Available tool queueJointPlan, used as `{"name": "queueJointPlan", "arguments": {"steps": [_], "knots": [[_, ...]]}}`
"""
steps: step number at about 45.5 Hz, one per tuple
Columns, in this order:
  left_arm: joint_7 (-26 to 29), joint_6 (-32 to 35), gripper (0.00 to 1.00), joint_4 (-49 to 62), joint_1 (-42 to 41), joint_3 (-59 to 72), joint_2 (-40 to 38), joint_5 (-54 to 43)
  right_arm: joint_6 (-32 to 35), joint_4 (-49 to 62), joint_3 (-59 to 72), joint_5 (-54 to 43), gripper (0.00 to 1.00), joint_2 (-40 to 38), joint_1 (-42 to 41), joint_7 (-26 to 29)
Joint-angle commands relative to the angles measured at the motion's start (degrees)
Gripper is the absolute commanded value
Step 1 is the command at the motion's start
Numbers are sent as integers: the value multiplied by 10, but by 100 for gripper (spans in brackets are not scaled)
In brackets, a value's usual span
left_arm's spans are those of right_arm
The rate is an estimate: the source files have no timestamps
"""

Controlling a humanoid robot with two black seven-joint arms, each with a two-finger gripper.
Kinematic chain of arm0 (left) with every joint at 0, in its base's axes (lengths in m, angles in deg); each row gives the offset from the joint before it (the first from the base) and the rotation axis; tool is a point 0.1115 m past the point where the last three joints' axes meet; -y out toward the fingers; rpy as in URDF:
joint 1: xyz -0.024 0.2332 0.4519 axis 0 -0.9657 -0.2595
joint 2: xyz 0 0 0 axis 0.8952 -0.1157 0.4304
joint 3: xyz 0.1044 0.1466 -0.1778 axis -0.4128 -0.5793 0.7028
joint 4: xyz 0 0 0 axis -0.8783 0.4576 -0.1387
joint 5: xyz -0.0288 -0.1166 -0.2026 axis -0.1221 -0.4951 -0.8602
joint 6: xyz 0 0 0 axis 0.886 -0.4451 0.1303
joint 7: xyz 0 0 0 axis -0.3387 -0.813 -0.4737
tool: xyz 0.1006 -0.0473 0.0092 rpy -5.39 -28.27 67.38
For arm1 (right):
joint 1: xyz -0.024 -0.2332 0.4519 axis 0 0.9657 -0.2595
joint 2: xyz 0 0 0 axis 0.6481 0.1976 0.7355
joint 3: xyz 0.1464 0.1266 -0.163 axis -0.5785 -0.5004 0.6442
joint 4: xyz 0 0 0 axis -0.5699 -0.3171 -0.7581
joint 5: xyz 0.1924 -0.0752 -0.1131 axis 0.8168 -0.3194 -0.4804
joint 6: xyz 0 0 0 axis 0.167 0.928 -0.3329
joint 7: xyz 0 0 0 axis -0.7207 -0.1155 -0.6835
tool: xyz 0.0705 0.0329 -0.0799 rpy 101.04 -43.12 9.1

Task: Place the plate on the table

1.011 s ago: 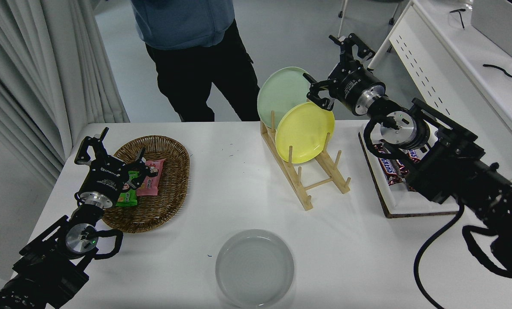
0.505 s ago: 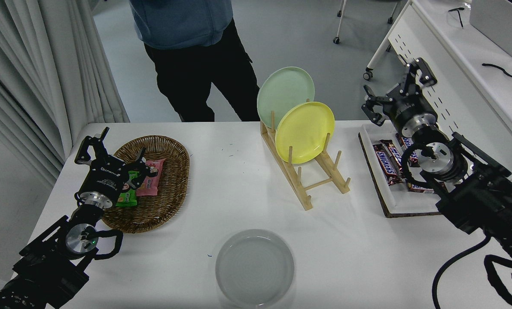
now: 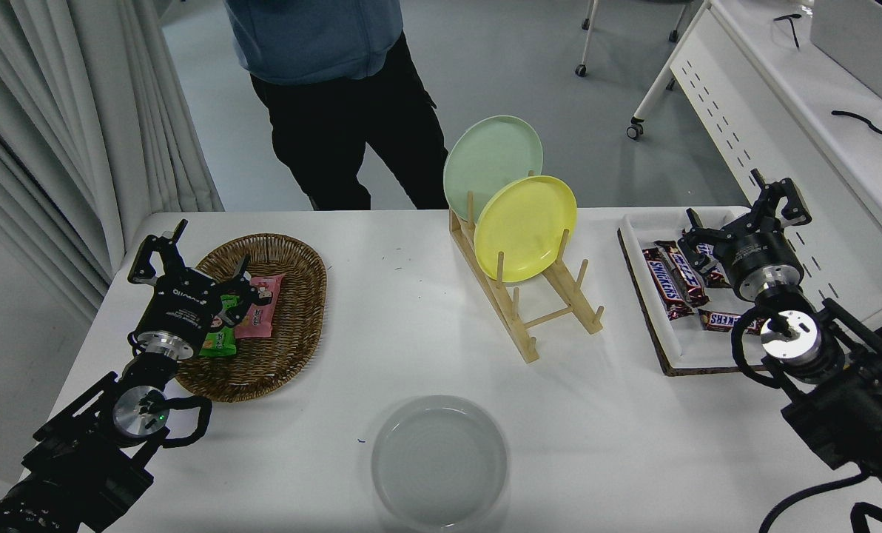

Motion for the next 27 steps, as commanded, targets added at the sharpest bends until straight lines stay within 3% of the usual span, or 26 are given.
{"name": "queueJointPlan", "arguments": {"steps": [1,27], "knots": [[0,0,100,0,0,0,0,0,45,5,-11,-25,99,-1,27,-1],[0,0,100,0,0,-1,0,0,96,11,0,-27,99,11,29,-3]]}}
